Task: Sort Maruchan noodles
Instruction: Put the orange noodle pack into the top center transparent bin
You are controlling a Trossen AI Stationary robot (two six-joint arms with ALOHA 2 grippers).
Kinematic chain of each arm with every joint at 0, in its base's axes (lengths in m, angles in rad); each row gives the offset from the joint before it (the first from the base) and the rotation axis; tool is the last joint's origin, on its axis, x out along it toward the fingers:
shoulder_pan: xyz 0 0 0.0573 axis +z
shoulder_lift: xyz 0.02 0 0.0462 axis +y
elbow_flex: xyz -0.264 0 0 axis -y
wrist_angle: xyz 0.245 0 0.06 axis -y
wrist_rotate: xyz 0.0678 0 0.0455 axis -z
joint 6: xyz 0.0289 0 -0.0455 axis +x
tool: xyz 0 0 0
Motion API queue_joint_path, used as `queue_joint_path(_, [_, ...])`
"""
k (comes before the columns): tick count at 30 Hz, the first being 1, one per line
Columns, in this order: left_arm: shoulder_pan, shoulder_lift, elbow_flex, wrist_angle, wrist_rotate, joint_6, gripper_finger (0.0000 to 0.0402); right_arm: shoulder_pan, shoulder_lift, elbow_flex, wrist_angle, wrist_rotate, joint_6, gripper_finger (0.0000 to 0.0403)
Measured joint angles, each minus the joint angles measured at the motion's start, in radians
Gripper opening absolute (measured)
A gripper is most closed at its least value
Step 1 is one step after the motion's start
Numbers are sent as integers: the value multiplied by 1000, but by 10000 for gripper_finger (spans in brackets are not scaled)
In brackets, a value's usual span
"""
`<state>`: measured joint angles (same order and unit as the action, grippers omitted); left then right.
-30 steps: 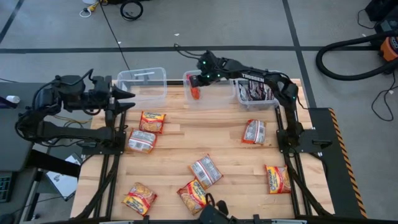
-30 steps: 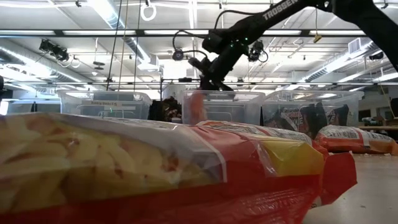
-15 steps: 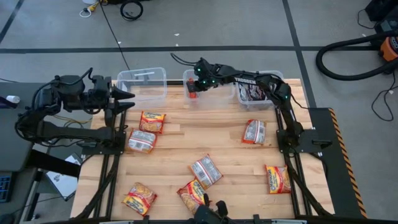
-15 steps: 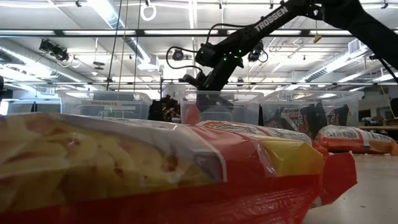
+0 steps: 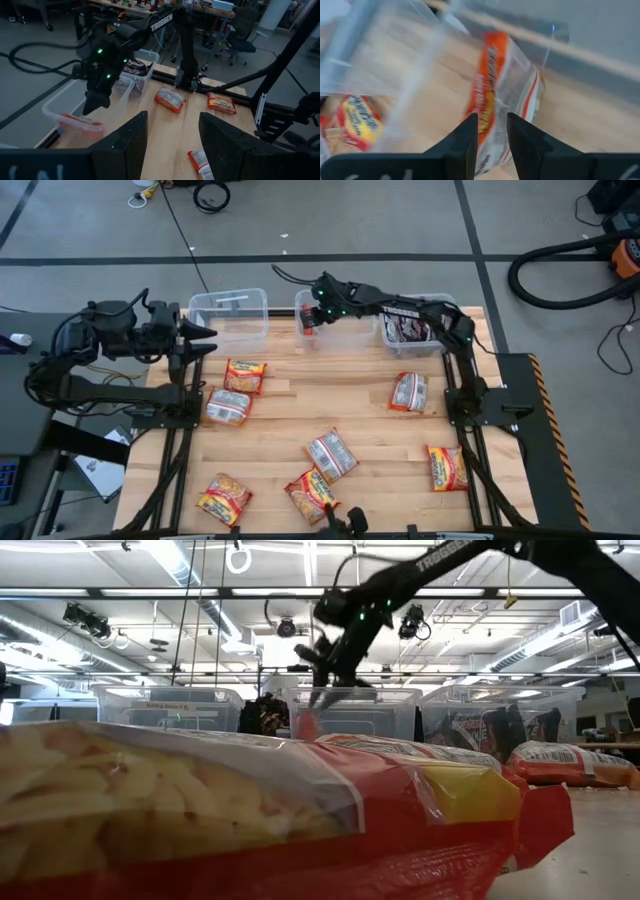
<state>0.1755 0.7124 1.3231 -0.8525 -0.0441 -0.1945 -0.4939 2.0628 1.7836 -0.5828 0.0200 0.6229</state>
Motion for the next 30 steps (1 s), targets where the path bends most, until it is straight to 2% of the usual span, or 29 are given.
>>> queue_joint_path(4, [0, 0, 0, 16, 0, 9, 180, 54, -99, 0, -24, 61, -20, 109])
queue_joint_path(7, [0, 0, 0, 17, 0, 9, 180, 140, -192, 2, -128, 124, -25, 109])
queue_joint_path(12, [0, 0, 0, 17, 7, 15, 180, 326, -294, 2, -524, 293, 38, 109])
queue_joint_path(16, [0, 0, 0, 17, 22, 31, 180, 458, -311, -4, -869, 346, 206, 109])
queue_joint_path(19, [0, 0, 0, 17, 27, 33, 180, 526, -319, -83, -989, 334, 375, 111])
queue_joint_path(22, [0, 0, -1, 17, 70, 25, 180, 551, -350, -232, -967, 291, 539, 127])
queue_joint_path(26, [0, 1, -1, -1, 140, 23, 180, 535, -354, -413, -921, 219, 742, 175])
queue_joint_path(30, [0, 1, -1, -28, 153, 23, 180, 496, -346, -512, -898, 141, 891, 221])
